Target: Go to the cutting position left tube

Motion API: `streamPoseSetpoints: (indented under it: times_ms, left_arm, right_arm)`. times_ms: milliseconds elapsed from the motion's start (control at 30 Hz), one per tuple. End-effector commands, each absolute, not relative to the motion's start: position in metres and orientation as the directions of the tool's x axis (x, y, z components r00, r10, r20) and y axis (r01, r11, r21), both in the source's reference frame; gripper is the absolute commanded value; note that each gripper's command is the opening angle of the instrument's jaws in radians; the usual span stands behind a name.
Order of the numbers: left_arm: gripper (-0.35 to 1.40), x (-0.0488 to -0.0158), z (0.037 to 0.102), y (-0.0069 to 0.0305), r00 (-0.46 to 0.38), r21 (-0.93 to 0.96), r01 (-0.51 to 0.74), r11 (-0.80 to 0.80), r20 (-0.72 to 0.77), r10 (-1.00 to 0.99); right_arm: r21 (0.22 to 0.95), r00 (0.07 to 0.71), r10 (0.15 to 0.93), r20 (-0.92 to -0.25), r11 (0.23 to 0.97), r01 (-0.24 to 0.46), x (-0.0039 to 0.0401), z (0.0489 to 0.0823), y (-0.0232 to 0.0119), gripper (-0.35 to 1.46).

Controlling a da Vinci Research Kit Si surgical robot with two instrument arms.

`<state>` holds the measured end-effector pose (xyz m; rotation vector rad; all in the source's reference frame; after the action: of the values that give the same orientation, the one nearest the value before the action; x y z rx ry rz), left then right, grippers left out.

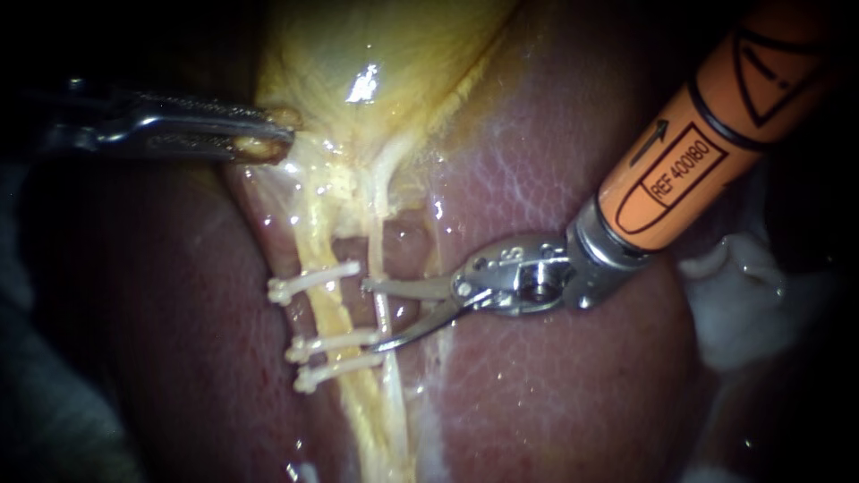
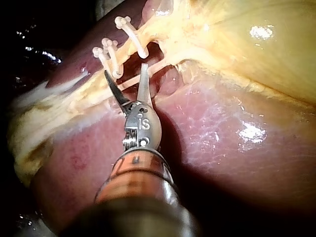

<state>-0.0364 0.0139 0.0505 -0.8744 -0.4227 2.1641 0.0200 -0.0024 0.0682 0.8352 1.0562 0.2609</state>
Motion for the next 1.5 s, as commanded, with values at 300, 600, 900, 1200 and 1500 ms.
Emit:
streamPoseSetpoints:
  times_ms: [300,600,900,1200,1500]
  left_arm:
    - [-0.35,-0.0365,0.0505,0.0140,-0.485,-0.535,-0.523,-0.663,-0.453,0.748]
    - [-0.35,-0.0366,0.0505,0.0140,-0.484,-0.535,-0.523,-0.663,-0.453,0.748]
    - [-0.35,-0.0367,0.0505,0.0140,-0.484,-0.535,-0.524,-0.663,-0.453,0.748]
    - [-0.35,-0.0367,0.0505,0.0140,-0.484,-0.535,-0.524,-0.663,-0.453,0.748]
    - [-0.35,-0.0367,0.0505,0.0140,-0.484,-0.535,-0.524,-0.663,-0.453,0.748]
  right_arm:
    - [0.730,0.450,0.588,-0.672,0.627,0.271,0.0236,0.0671,-0.0032,1.42]
    - [0.736,0.408,0.616,-0.674,0.607,0.298,0.0276,0.0664,-0.0039,1.38]
    - [0.744,0.387,0.638,-0.666,0.609,0.275,0.0294,0.0666,-0.0037,1.36]
    - [0.773,0.371,0.679,-0.633,0.573,0.272,0.0294,0.0646,-0.0038,1.38]
    - [0.781,0.349,0.699,-0.624,0.559,0.277,0.0295,0.0626,-0.0034,1.38]
